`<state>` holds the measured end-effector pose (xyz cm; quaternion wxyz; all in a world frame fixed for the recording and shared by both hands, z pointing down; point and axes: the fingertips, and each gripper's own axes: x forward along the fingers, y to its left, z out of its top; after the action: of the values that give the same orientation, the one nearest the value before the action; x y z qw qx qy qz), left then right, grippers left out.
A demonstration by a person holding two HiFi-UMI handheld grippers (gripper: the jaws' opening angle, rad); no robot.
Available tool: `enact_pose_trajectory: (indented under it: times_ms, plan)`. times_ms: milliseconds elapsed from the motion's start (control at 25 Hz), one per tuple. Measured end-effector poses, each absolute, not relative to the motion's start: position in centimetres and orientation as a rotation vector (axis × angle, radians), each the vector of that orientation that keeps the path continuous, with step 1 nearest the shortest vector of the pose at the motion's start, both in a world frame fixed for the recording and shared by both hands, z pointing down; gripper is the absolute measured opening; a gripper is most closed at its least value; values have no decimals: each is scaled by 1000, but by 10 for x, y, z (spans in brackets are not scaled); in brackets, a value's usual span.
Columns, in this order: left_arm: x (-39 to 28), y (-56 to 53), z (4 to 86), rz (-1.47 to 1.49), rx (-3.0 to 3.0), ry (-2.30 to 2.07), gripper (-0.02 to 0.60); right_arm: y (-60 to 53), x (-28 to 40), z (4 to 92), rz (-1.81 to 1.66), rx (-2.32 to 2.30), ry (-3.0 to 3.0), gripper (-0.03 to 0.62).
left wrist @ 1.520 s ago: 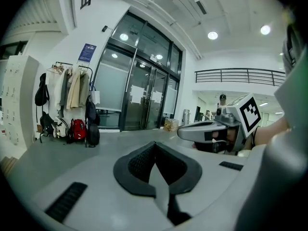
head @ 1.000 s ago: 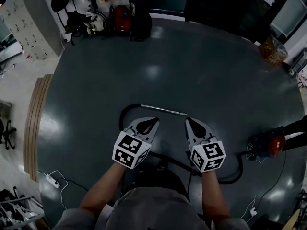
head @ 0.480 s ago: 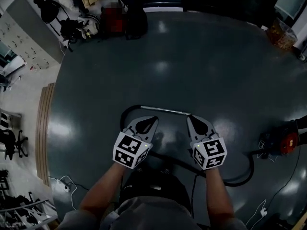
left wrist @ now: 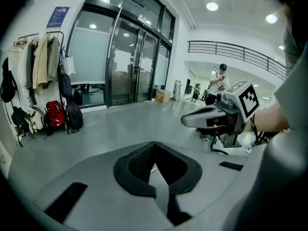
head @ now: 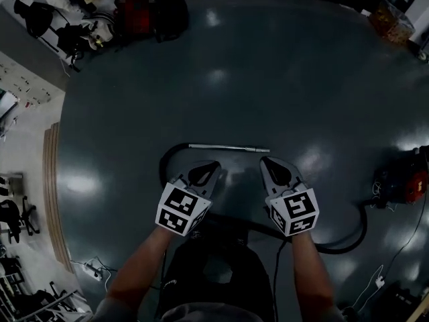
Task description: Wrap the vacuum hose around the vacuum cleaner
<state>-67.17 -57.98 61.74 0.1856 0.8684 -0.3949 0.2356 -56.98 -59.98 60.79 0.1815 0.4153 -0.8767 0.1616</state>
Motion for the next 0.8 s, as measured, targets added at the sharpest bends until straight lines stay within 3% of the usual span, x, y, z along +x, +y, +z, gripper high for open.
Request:
enact_pose_trajectory:
  times_ms: [360,800]
  plan:
    - [-694,-620,801,682,2396,-969,8,-619,-601,792,507,942,-2475,5]
    - [-708,-652,993,747,2395,-974,8,-649,-592,1013,483,766,-2347,6]
